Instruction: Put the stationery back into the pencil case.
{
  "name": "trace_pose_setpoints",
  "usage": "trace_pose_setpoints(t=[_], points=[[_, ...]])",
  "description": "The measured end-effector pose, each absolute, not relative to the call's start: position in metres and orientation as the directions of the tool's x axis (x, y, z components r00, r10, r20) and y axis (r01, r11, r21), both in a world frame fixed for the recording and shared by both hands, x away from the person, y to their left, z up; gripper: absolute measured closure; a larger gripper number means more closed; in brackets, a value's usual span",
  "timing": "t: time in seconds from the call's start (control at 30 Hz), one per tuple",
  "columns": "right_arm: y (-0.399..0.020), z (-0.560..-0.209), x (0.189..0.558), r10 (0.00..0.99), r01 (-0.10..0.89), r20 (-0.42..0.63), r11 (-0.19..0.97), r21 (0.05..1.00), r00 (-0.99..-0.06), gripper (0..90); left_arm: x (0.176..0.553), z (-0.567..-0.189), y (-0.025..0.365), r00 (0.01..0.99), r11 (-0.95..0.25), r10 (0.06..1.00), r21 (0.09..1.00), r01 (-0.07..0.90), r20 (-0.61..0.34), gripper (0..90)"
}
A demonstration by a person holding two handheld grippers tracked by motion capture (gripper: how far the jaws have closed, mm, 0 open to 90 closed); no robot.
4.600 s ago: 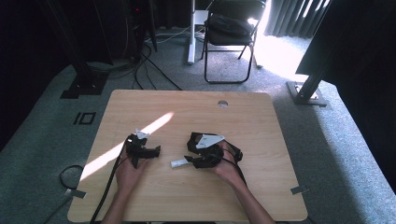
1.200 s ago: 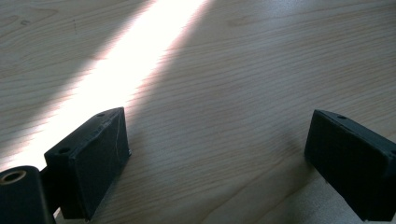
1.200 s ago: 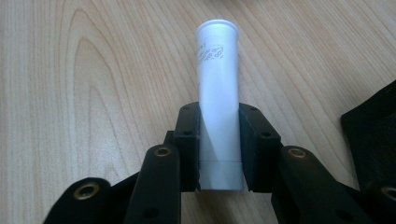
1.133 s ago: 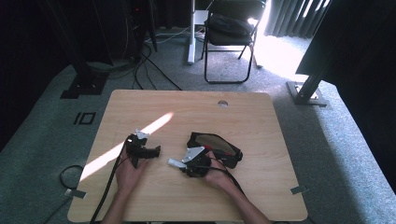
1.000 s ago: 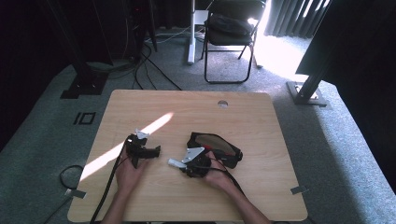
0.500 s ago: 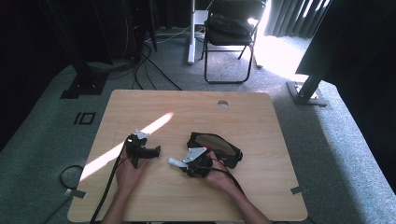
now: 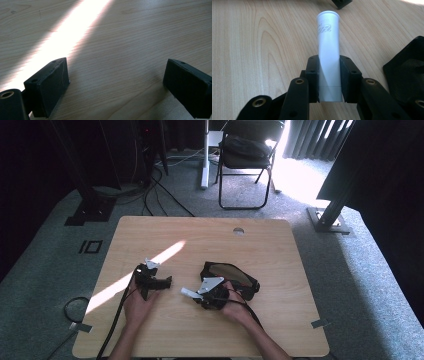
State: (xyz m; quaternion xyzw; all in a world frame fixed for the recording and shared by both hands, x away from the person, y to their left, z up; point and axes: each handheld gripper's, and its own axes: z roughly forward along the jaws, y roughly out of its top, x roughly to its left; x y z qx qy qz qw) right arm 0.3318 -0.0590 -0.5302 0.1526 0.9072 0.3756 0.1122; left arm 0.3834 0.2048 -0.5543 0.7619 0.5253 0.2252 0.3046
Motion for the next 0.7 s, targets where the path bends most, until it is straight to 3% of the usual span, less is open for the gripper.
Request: trace_pose_setpoints(t=[0.7], points=[[-0.069,-0.517,0.326,0.371,0.180,-0.102,0.649,0.739,-0.923,71.4,0.383,-0.554,0.205,0.346,-0.261,0.938,0.702,0.663,0.022,6.5]])
